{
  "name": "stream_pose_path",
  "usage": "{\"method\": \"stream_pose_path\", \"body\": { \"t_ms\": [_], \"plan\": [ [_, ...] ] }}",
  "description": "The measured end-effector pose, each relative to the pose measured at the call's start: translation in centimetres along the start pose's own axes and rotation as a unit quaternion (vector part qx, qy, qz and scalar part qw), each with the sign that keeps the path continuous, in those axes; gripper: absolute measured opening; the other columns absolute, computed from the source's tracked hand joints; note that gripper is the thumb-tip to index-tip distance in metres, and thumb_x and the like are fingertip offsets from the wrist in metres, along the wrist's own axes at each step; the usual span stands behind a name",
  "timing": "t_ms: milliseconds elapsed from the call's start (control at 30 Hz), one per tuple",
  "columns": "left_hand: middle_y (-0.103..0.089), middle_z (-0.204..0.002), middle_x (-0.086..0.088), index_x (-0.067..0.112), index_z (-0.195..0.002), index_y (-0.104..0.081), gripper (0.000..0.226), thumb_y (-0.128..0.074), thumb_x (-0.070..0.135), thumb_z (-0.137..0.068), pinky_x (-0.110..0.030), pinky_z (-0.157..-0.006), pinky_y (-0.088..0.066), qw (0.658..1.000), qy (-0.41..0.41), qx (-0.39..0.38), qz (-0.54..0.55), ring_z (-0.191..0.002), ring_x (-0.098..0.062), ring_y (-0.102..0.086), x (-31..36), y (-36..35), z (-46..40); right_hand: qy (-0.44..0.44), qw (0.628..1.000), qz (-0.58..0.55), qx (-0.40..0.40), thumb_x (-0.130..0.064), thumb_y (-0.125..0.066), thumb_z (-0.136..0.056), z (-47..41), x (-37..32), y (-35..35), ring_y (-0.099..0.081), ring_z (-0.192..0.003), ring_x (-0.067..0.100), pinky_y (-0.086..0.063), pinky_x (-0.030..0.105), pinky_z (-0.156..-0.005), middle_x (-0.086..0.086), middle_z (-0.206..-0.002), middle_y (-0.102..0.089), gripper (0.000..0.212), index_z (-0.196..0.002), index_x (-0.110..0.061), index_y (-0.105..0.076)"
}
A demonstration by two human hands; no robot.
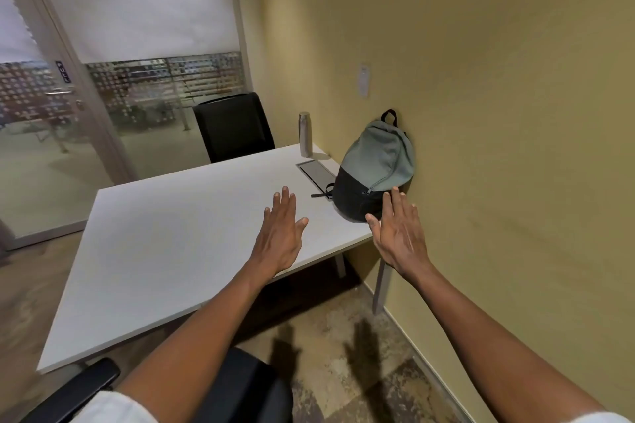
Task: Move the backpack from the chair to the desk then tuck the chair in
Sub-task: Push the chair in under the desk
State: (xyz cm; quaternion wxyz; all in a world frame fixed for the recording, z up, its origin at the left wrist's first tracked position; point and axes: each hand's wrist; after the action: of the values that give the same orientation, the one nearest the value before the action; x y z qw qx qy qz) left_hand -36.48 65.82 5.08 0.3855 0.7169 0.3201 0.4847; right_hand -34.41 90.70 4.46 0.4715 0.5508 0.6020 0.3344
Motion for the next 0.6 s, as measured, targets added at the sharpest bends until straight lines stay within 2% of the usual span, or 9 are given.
{"method": "stream_pose_path", "body": {
  "t_ms": [367,600],
  "plan": [
    [0.011,-0.168,-0.001,0.015,-0.160,-0.001,0.061,-0.028,0.033,-0.108,-0.037,-0.123,0.007,0.997,-0.033,-0.016,0.068,-0.154,-0.016,0.013,-5.9,6.6,6.0,-0.057,0.998,0.001,0.016,-0.050,-0.020,-0.102,8.5,-8.6,0.8,-0.012,-0.152,0.029,-0.007,0.044,-0.122,0.016,-0.164,-0.014,0.068,-0.155,-0.007,-0.018],
    [0.011,-0.168,-0.001,0.015,-0.160,-0.001,0.061,-0.027,0.033,-0.108,-0.040,-0.126,0.005,0.996,-0.059,-0.043,0.048,-0.154,-0.017,0.013,-9.1,9.0,10.6,-0.058,0.998,0.009,0.029,-0.050,-0.020,-0.103,13.3,-13.3,1.0,-0.011,-0.152,0.030,-0.005,0.042,-0.121,0.017,-0.164,-0.015,0.069,-0.155,-0.005,-0.019]
  ]
}}
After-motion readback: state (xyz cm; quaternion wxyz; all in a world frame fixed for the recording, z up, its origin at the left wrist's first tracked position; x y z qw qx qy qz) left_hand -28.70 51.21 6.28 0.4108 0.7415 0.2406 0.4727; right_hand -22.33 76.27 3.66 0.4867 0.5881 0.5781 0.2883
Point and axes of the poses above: each hand's wrist, its own z-axis away from the middle knuckle, its own y-axis out of the back of the hand, x = y × z
